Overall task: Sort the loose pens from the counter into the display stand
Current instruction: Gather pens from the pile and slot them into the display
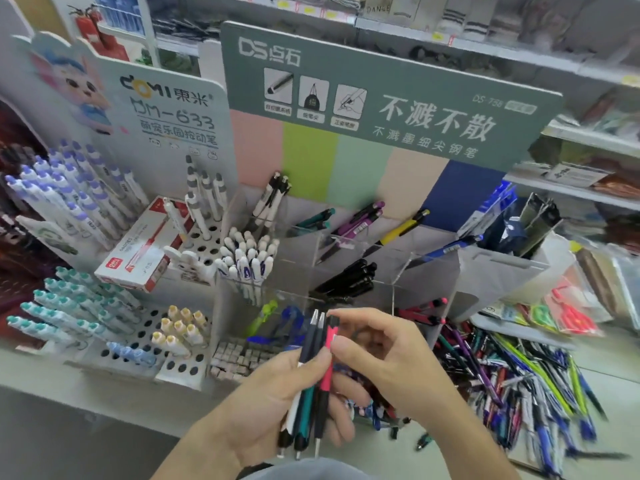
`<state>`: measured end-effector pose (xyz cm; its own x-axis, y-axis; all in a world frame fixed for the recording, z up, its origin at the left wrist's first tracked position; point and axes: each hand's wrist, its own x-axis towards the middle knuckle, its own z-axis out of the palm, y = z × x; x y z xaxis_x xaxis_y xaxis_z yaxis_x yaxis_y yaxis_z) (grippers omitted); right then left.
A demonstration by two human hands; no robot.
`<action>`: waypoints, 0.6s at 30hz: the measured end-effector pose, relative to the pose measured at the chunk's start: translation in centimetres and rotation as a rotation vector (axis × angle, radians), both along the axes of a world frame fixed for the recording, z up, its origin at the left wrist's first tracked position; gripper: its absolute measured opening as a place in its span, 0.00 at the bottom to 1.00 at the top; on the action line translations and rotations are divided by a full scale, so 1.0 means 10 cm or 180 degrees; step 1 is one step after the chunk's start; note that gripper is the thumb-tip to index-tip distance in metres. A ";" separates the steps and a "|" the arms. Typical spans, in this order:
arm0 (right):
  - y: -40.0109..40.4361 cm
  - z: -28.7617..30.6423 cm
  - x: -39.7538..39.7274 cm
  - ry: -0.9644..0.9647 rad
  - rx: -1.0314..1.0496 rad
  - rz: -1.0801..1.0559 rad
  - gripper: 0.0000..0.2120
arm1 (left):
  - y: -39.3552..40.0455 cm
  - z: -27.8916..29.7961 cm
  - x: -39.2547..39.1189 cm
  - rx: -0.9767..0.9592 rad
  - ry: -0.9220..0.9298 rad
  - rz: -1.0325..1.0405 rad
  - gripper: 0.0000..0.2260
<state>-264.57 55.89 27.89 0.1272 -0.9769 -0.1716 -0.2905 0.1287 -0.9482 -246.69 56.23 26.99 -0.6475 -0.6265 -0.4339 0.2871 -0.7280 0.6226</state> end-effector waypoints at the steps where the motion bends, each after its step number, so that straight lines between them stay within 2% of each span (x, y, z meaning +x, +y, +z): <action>1: 0.01 -0.02 -0.02 -0.0045 -0.0018 -0.0016 0.12 | -0.01 0.00 -0.03 0.0007 -0.0030 -0.0106 0.19; 5: 0.04 -0.07 -0.13 -0.0682 0.0116 -0.0378 0.11 | -0.04 -0.01 -0.11 0.0361 0.0261 -0.0171 0.17; 10: 0.03 0.00 -0.44 -0.1567 -0.0177 -0.0672 0.17 | -0.06 -0.08 -0.13 0.0286 0.0113 0.0404 0.19; 14: 0.07 0.06 -0.59 -0.1849 -0.0254 -0.0903 0.18 | -0.09 -0.07 -0.14 0.0293 -0.0033 0.0900 0.18; 18: 0.07 0.09 -0.52 -0.1749 -0.0297 -0.0994 0.24 | -0.13 -0.06 -0.19 -0.0179 -0.0552 0.1215 0.14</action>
<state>-269.74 56.63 28.77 -0.1208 -0.9899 -0.0747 0.2793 0.0383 -0.9594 -248.55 54.96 26.40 -0.2847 -0.8330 -0.4744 0.4171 -0.5532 0.7211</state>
